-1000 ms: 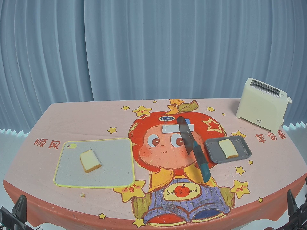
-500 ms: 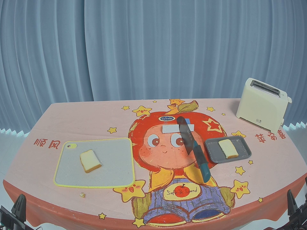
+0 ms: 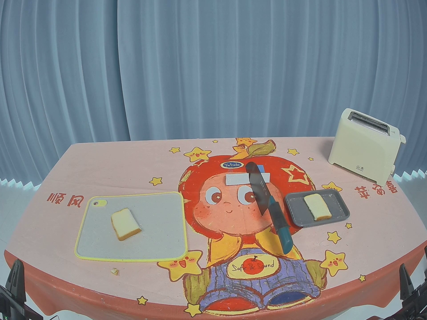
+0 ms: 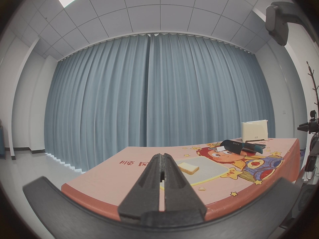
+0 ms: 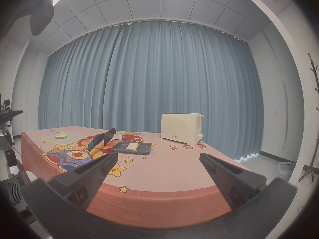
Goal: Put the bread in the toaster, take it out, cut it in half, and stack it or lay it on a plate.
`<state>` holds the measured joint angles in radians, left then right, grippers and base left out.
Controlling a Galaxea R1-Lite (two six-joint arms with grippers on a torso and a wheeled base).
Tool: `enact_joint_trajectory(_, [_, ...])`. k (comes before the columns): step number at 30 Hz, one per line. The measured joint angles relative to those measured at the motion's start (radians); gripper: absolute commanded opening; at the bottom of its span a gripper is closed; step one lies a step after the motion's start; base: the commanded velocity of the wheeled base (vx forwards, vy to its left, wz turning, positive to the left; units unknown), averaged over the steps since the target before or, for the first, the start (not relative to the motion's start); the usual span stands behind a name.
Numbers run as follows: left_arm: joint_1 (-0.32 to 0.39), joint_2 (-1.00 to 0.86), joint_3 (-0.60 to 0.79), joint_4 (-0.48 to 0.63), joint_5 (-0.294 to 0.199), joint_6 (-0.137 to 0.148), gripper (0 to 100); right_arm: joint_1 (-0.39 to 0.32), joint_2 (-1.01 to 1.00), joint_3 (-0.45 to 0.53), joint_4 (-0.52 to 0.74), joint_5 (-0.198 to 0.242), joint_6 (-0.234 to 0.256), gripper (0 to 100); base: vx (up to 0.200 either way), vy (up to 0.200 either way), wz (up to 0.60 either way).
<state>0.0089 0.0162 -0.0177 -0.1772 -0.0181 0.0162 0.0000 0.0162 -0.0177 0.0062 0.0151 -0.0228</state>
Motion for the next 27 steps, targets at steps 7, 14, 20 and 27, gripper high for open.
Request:
enact_joint_trajectory(7, [0.000, 0.000, 0.000, 0.005, 0.000, 0.001, 0, 0.000, 0.000, 0.000, 0.000, 0.000, 0.000, 100, 0.000, 0.000, 0.00])
enact_joint_trajectory(14, [0.000, 0.000, 0.000, 0.001, 0.000, 0.001, 0, 0.000, 0.000, 0.000, 0.000, 0.000, 0.000, 100, 0.000, 0.000, 0.00])
enact_joint_trajectory(20, [0.000, 0.000, 0.000, -0.014, 0.000, 0.001, 0, 0.000, 0.000, 0.000, 0.000, 0.000, 0.000, 100, 0.000, 0.000, 0.00])
enact_joint_trajectory(27, [0.000, 0.000, 0.000, -0.017, 0.000, 0.001, 0, 0.000, 0.000, 0.000, 0.000, 0.000, 0.000, 100, 0.000, 0.000, 0.00])
